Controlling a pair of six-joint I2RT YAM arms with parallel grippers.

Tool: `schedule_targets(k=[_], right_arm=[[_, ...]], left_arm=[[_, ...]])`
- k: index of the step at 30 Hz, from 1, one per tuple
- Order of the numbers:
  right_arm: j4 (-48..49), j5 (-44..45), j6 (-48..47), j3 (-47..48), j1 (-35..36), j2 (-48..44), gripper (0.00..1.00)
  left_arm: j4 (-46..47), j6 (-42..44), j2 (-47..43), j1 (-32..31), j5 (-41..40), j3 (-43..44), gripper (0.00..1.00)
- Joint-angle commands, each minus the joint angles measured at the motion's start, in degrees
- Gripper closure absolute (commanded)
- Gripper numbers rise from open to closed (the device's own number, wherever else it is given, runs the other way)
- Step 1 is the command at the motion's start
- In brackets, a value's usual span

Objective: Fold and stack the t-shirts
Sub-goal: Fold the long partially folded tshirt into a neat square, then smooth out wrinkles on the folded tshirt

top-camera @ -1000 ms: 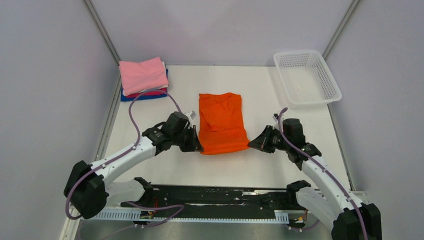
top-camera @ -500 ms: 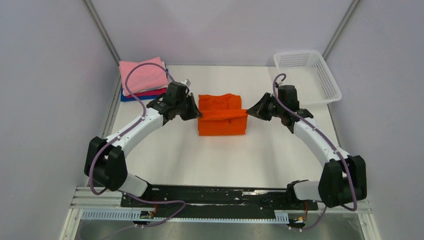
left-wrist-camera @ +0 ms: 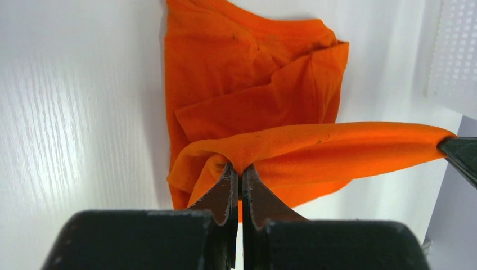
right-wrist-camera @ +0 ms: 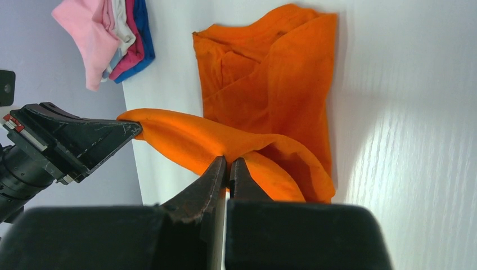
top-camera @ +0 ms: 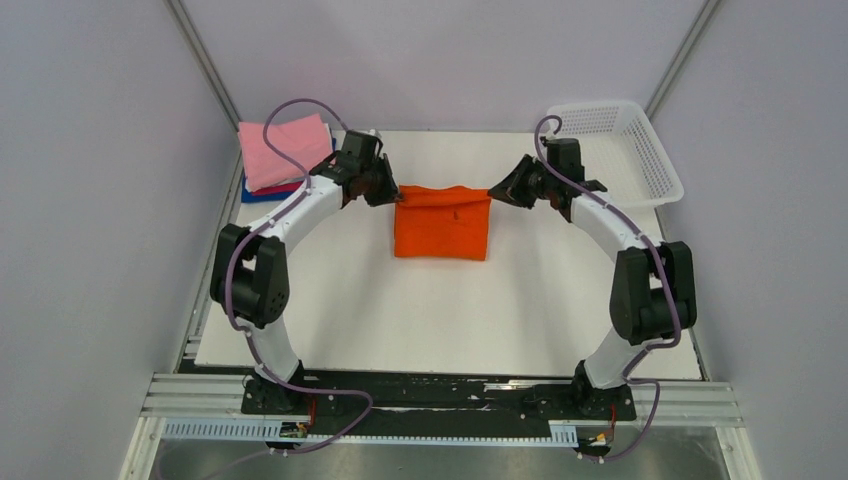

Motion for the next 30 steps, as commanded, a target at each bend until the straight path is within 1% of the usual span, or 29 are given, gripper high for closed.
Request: schedule_targets(k=[1,6,7,8,9,10,11,12,13,14,15,16,17,18,22,24,27,30], right_arm=[[3.9,0.7,-1.8,6.1,-1.7,6.5,1.0],[4.4,-0.9,-3.6,12.9,-2.5,16.2,1.0],[4.5,-1.3,-3.6,14.4,-2.7,18.8,0.99],[4.7,-1.6,-3.8,15.7,-2.7,20.0,0.95],[4.9,-1.4,-3.9,17.0,-2.7,22.3,0.92],[4.9,-1.3,-3.9,18.5,-2.9,23.8,0.9],[4.9,-2.0,-3.5,20.3,-3.1,25.1,0.81],[4.9,-3.0,-3.2,22.1,-3.4,26.1,0.69],[4.6,-3.4,-3.3,23.9,-3.6,26.7,0.53],[4.2,-3.4,-3.4,25.2,-3.5,26.7,0.39],[4.0,-3.4,-3.8,25.7,-3.4,26.2,0.29],[3.9,-3.2,-4.4,25.2,-3.2,25.3,0.21],[3.9,-2.8,-4.7,24.3,-3.0,24.2,0.03],[3.9,-2.5,-5.1,22.7,-2.8,22.9,0.0],[4.6,-3.1,-5.1,15.7,-1.3,17.3,0.0],[7.0,-5.3,-4.3,11.9,-0.1,14.7,0.0],[11.3,-8.1,-2.5,7.6,1.6,12.5,0.0],[12.5,-8.5,-1.2,7.3,2.5,13.6,0.0]], left_arm=[[0.4,1.9,7.0,2.2,-0.4,6.0,1.0],[0.2,1.7,14.7,3.1,-0.5,12.4,1.0],[0.2,1.7,16.6,3.3,-0.5,13.3,0.99],[0.3,1.7,17.5,3.6,-0.5,14.7,0.95],[0.8,1.6,19.3,3.8,-0.4,15.4,0.83],[1.0,1.6,20.2,4.3,1.4,17.2,0.77],[1.4,1.6,22.2,4.6,2.6,18.3,0.65],[1.2,1.6,23.1,5.1,5.1,21.1,0.55],[1.0,1.9,24.4,5.2,5.8,23.8,0.35],[0.3,2.0,24.8,5.3,6.4,25.0,0.2],[0.0,2.4,24.8,5.3,6.6,26.7,0.05],[-0.2,2.7,24.6,5.3,6.9,27.2,0.03],[-0.1,3.0,23.5,5.3,7.0,27.0,0.01],[0.9,2.9,22.6,5.3,7.5,26.3,0.0],[7.1,1.8,16.0,4.8,11.6,18.1,0.0],[8.6,1.7,12.8,3.9,14.2,14.2,0.0],[10.6,1.6,10.9,1.7,17.5,8.8,0.0],[12.3,0.7,11.2,0.6,18.8,6.5,0.0]])
